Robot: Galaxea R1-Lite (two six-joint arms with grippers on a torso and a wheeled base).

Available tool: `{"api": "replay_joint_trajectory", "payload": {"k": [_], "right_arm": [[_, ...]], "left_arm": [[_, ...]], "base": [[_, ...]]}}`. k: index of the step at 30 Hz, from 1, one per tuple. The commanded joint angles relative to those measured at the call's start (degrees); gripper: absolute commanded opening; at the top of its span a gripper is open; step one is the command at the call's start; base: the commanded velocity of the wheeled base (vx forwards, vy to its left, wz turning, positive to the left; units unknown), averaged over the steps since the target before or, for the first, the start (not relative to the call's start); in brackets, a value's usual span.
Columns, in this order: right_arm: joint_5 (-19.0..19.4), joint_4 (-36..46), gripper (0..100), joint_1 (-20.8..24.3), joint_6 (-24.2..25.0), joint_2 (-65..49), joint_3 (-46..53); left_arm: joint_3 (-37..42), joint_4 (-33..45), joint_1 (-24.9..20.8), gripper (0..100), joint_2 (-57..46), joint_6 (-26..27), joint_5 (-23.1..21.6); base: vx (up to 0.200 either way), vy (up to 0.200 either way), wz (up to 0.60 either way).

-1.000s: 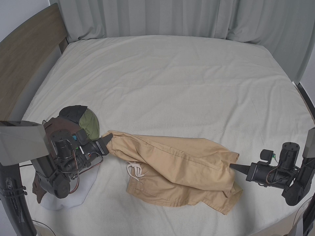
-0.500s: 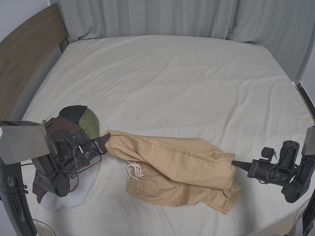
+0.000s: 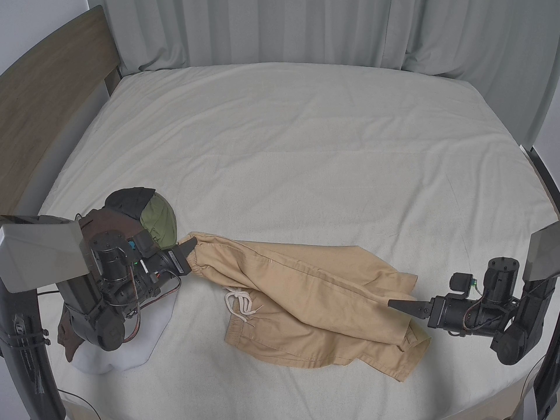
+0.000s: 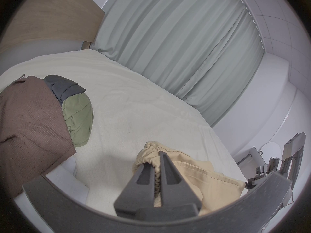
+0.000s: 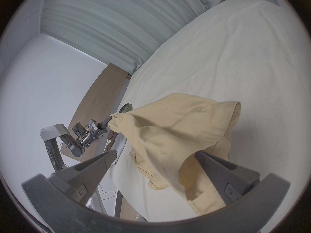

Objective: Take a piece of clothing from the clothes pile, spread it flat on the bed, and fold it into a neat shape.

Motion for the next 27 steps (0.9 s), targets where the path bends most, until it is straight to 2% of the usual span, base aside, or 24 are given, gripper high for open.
{"api": "replay_joint_trajectory", "payload": {"k": [1,9,16,25,26,27], "right_arm": [[-0.06,-0.05,100,0.93,0.09,1.65,-0.88],[-0.85,-0.14,100,4.54,0.09,1.21,-1.84],[-4.81,-0.14,100,8.05,0.09,0.94,-2.9],[-4.98,-0.23,100,8.14,0.09,0.15,-3.95],[-4.98,-0.23,0,8.23,0.09,0.15,-3.95],[-4.98,-0.23,0,8.23,0.09,0.15,-3.95]], "left_arm": [[-0.01,-0.05,-0.08,0,-0.04,0.01,0.01],[-0.01,-0.05,0.01,0,-0.21,0.01,0.01],[-0.01,-0.05,0.01,0,-0.3,0.01,0.01],[-0.01,-0.14,0.01,0,-0.3,0.01,0.01],[-0.01,-0.05,0.01,0,-0.3,0.01,0.01],[-0.01,-0.05,0.01,0,-0.3,0.01,0.01]], "base": [[0.0,0.0,0.0],[0.0,0.0,0.0],[0.0,0.0,0.0],[0.0,0.0,0.0],[0.0,0.0,0.0],[0.0,0.0,0.0]]}}
